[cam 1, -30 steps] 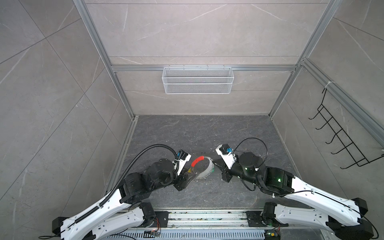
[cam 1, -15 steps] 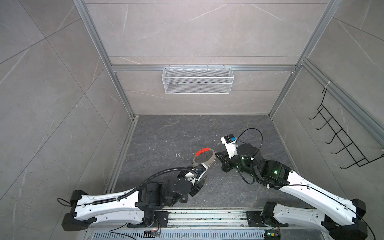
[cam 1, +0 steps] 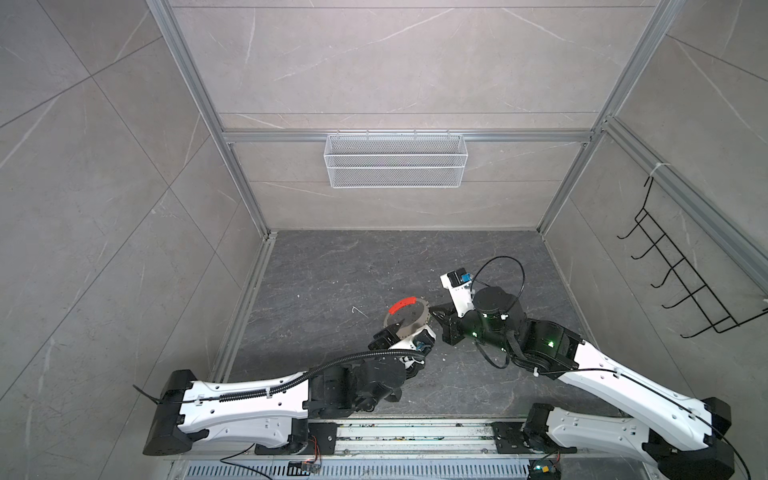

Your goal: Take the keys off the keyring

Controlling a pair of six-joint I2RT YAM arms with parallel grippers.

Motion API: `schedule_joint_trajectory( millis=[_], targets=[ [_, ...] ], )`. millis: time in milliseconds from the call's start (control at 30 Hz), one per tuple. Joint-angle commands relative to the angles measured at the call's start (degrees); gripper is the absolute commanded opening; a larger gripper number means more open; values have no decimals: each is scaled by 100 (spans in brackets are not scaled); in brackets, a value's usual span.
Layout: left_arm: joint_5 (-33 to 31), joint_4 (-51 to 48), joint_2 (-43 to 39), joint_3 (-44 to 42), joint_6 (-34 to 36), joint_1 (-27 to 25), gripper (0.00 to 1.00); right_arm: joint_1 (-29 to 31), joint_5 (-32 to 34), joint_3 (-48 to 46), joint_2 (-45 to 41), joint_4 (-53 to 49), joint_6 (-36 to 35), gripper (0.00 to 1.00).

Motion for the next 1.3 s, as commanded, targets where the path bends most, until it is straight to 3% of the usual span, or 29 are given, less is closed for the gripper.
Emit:
schedule_joint_trajectory(
  millis=[0,267,500,733,800,867,933,1000,1133,1267],
  targets=[
    [-448,395,199,53,326,-23,71,-13,-109,172,-123,-18,92,0],
    [-870,712,653,123,804,-23,55,-18,-344,199,-157,-98,107,0],
    [-863,636,552,173,852,18,26,-8,-512,201,-202,-302,-84,0],
    [-587,291,213,254,577,101,3,-16,-1029,183,-232,-272,-538,0],
    [-434,48,124,329,381,114,6,-18,-1105,131,-270,-221,-688,0],
    [-278,-262,14,421,108,124,17,-22,-1169,62,-336,-127,-835,0],
    [106,-582,-215,481,-232,121,34,-26,-1241,-6,-447,-38,-1013,0],
    [598,-851,-524,548,-543,130,42,-46,-1218,-75,-562,23,-1176,0],
    [1648,-1084,-1112,587,-912,303,47,-99,-1375,-167,-677,119,-1409,0],
    [3358,-1016,-1496,474,-1360,1240,43,-114,-1905,-338,-805,374,-1587,0]
  ],
)
